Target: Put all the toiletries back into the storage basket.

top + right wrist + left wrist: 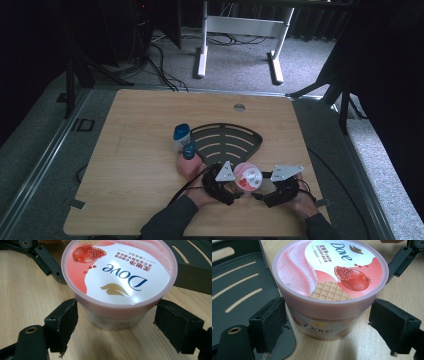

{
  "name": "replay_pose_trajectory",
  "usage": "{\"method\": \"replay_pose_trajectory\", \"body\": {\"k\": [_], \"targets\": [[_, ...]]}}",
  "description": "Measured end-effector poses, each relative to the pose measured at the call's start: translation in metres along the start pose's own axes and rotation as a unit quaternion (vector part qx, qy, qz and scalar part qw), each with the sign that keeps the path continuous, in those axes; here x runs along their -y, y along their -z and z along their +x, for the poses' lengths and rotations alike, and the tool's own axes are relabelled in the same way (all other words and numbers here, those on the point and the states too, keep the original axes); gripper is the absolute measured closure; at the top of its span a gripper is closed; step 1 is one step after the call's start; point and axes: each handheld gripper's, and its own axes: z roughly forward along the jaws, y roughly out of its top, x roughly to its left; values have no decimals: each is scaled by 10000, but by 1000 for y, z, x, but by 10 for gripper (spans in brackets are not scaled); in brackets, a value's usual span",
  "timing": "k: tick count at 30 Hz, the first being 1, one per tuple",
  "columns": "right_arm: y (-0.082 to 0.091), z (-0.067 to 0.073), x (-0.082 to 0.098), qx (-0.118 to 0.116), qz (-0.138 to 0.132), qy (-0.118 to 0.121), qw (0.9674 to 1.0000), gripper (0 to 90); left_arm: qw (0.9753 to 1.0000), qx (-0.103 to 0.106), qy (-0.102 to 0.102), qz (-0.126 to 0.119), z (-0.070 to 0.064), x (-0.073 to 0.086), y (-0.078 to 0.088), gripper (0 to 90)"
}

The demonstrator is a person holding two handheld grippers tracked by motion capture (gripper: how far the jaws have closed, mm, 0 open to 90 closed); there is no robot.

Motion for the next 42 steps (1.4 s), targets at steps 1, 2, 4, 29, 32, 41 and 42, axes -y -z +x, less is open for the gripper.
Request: {"method": "replay_pose_trajectory", "body": {"k": [1,2,4,29,32,41,42], "targets": [[0,0,0,0,-8,2,10000,188,10000,-6,0,-3,0,0,1,151],[1,0,-1,6,-31,17,10000,188,10000,4,17,-18,0,-1,1,151],[2,1,-2,32,-40,31,10000,187,10000,13,40,-26,1,-1,2,151],[3,-10,-15,52,6,127,9999,172,9997,-145,170,50,8,-12,3,150],[4,-11,-17,49,-8,126,9999,172,9997,-151,172,49,9,-15,4,150],[9,-17,-20,67,-50,108,9999,170,9996,-208,159,78,11,-24,4,150],[9,-17,-21,78,-43,111,9999,169,9996,-212,156,110,12,-25,4,151]]}}
